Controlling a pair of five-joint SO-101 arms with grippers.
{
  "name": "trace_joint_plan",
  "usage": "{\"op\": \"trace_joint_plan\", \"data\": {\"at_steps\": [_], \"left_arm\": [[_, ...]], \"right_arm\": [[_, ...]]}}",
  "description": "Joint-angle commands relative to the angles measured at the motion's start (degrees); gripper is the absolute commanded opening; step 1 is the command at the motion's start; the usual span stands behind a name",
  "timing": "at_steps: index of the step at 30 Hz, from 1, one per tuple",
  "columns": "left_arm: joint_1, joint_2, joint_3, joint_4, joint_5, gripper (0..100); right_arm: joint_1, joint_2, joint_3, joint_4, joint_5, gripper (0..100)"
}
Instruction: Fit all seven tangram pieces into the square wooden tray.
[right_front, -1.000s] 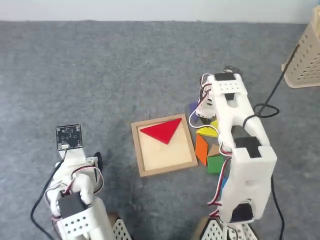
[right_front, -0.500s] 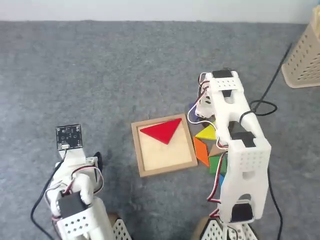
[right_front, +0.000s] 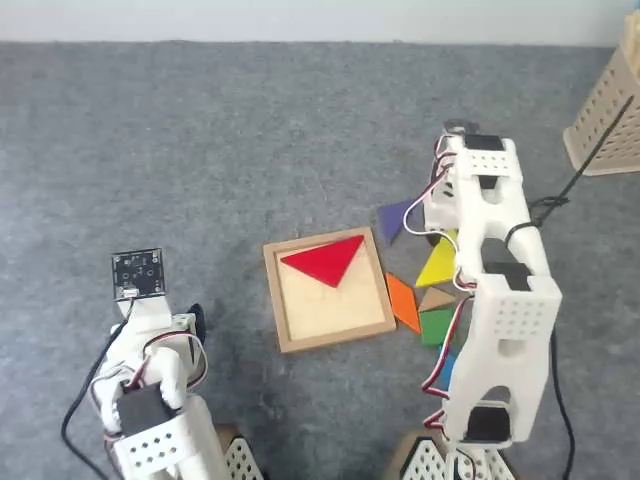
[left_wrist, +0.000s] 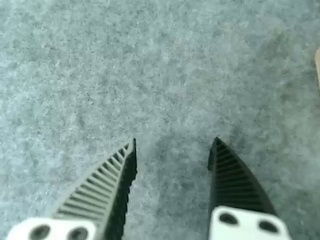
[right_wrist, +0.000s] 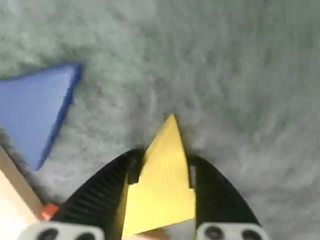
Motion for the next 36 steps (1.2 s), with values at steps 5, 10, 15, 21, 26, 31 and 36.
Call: {"op": "trace_joint_plan", "data": {"at_steps": [5, 10, 15, 21, 26, 31, 36], "left_arm": [[0.35, -0.7, -0.31, 0.18, 0.53, 23], [0.35, -0.7, -0.31, 0.18, 0.53, 23], [0.35, -0.7, -0.31, 0.18, 0.53, 23], [0.35, -0.7, -0.31, 0.18, 0.53, 23], [0.35, -0.7, -0.31, 0.18, 0.53, 23], [0.35, -0.7, -0.31, 0.18, 0.53, 23], [0.35, -0.7, -0.31, 0.18, 0.53, 23]], "right_arm": [[0.04, -1.71, -8.62, -0.84, 12.48, 8.1], [0.31, -9.36, -8.79, 2.95, 12.57, 15.4], [-0.66, -17.8, -3.78, 6.02, 9.85, 17.7], [-2.15, -27.74, 19.78, -5.49, -7.3, 18.1], [-2.59, -29.67, 32.26, -13.41, -13.36, 23.6], [-2.24, -29.58, 33.49, -13.76, -16.62, 31.3], [-3.38, -29.49, 34.64, -16.13, -16.79, 31.2]]}}
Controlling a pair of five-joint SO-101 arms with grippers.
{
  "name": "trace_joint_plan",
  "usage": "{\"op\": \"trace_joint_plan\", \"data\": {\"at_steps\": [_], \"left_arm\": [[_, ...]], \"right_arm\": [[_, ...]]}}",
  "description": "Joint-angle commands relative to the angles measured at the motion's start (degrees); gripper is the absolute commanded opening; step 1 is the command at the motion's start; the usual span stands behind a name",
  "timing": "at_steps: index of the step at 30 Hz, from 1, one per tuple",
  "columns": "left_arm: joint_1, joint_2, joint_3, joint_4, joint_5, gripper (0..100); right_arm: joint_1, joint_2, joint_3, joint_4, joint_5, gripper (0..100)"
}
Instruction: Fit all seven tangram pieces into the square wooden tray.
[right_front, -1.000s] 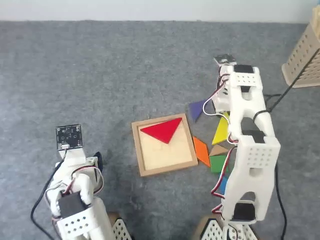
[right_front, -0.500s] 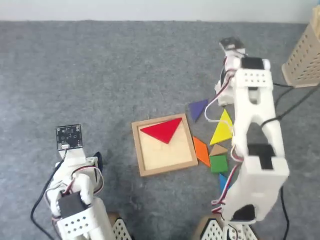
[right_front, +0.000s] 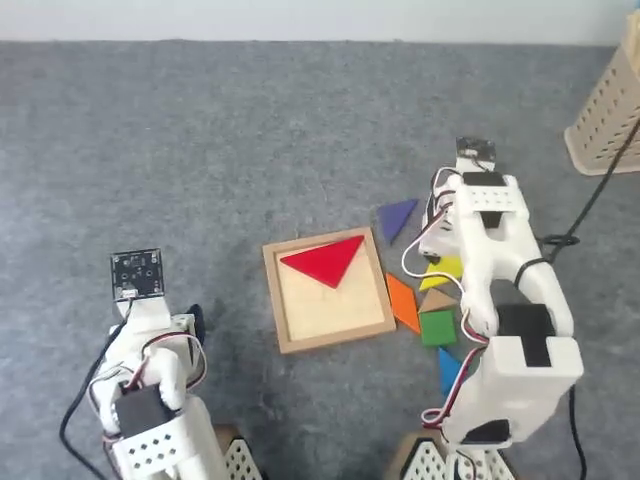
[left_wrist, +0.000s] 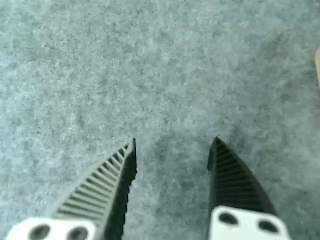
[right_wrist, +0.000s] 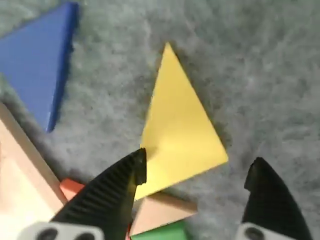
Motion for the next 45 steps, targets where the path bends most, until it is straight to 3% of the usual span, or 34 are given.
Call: {"op": "trace_joint_plan", "data": {"at_steps": [1, 15, 21, 27, 45], "left_arm": [[0.35, -0.7, -0.31, 0.18, 0.53, 23], [0.35, -0.7, -0.31, 0.18, 0.53, 23], [0.35, -0.7, -0.31, 0.18, 0.53, 23], [0.35, -0.7, -0.31, 0.18, 0.53, 23], [0.35, -0.7, -0.31, 0.18, 0.53, 23]], "right_arm": [[-0.92, -4.35, 1.05, -2.68, -0.62, 31.2], [-0.75, 2.77, -0.7, -4.35, -0.35, 31.0], [-0.75, 3.56, -0.97, -4.35, -0.44, 21.0], [-0.66, 3.47, -1.05, -4.35, -0.35, 19.9], [-0.84, -17.36, 6.86, -4.88, 5.89, 20.3]]}}
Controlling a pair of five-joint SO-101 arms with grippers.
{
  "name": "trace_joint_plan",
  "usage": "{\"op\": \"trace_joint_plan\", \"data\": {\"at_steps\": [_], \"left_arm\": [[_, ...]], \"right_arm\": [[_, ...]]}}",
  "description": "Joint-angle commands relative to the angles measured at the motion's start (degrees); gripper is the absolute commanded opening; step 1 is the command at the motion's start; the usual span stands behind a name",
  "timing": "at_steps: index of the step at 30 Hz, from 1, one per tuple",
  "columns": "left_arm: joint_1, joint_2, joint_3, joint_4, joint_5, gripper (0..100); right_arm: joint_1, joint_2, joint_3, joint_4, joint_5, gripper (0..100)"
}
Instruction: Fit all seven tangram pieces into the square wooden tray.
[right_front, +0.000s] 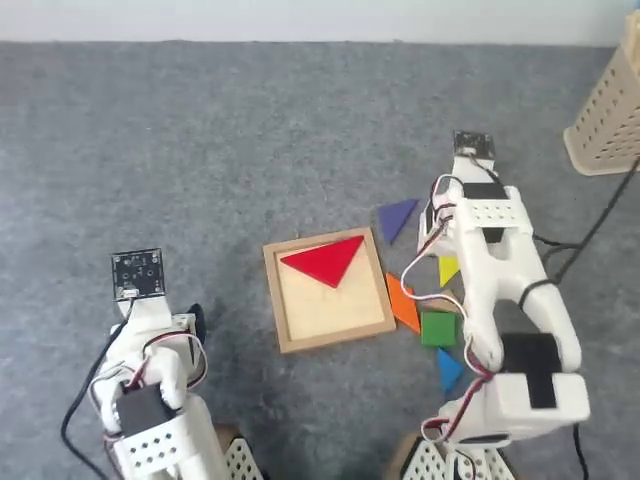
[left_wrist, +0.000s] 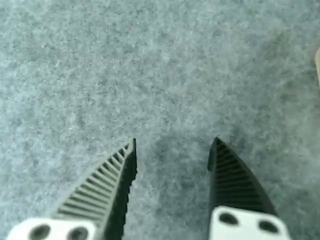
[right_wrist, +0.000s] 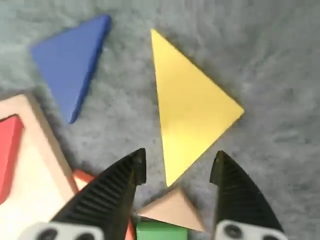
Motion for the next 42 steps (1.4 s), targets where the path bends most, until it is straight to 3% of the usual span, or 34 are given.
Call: {"op": "trace_joint_plan", "data": {"at_steps": [1, 9, 24, 30, 36, 42], "left_arm": [[0.35, -0.7, -0.31, 0.18, 0.53, 23], [0.35, -0.7, -0.31, 0.18, 0.53, 23], [0.35, -0.7, -0.31, 0.18, 0.53, 23], [0.35, -0.7, -0.31, 0.18, 0.53, 23], [0.35, -0.7, -0.31, 0.18, 0.53, 23], [0.35, -0.7, -0.31, 0.18, 0.53, 23]], "right_arm": [[-0.4, -5.93, -1.93, -0.13, 5.45, 20.3], [-0.04, 5.58, -14.42, 7.34, 13.8, 33.4], [1.8, 18.59, -18.99, 7.16, 14.07, 33.2], [1.71, 19.65, -19.16, 5.85, 14.07, 25.8], [1.98, 19.38, -19.16, 5.85, 14.15, 25.2], [2.33, 19.03, -20.13, 6.46, 18.9, 25.3]]}}
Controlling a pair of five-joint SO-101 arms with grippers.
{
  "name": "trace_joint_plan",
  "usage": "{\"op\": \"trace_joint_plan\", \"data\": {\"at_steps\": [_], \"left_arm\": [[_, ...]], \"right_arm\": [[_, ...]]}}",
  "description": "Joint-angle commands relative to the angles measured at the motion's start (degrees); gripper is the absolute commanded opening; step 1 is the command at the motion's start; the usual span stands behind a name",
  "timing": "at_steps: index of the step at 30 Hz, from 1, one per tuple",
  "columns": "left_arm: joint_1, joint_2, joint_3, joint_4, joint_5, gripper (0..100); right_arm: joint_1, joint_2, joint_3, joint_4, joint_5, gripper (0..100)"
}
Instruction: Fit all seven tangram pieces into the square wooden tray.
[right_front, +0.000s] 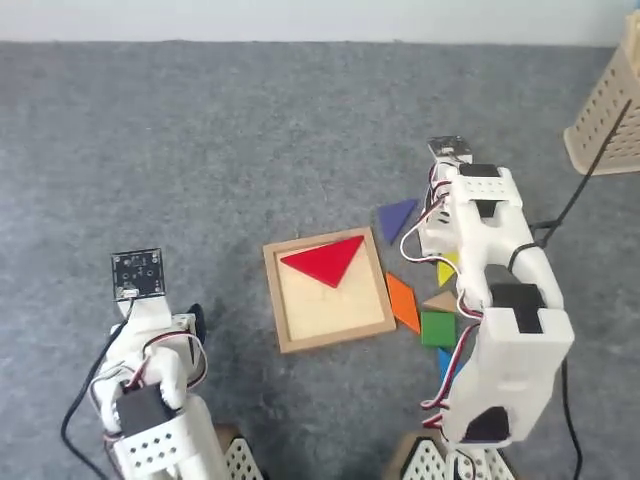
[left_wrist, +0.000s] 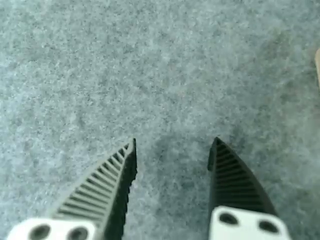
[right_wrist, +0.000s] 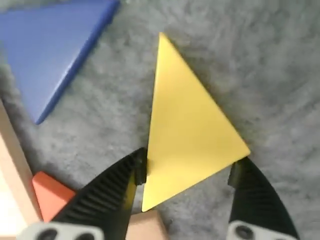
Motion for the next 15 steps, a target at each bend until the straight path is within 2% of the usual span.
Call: {"op": "trace_joint_plan", "data": {"at_steps": [1, 7, 12, 15], "left_arm": [[0.35, -0.7, -0.31, 0.18, 0.53, 23], [0.35, -0.7, -0.31, 0.18, 0.53, 23], [0.35, -0.7, -0.31, 0.18, 0.53, 23], [0.35, -0.7, -0.31, 0.18, 0.53, 23]], "right_arm": [[1.36, -1.63, -5.45, -0.04, 2.11, 25.3], [1.36, 0.04, -12.04, -0.04, 2.29, 25.3], [1.36, 2.86, -12.31, -0.57, 8.88, 25.3], [1.45, 4.62, -12.31, -0.66, 10.37, 25.3]]}}
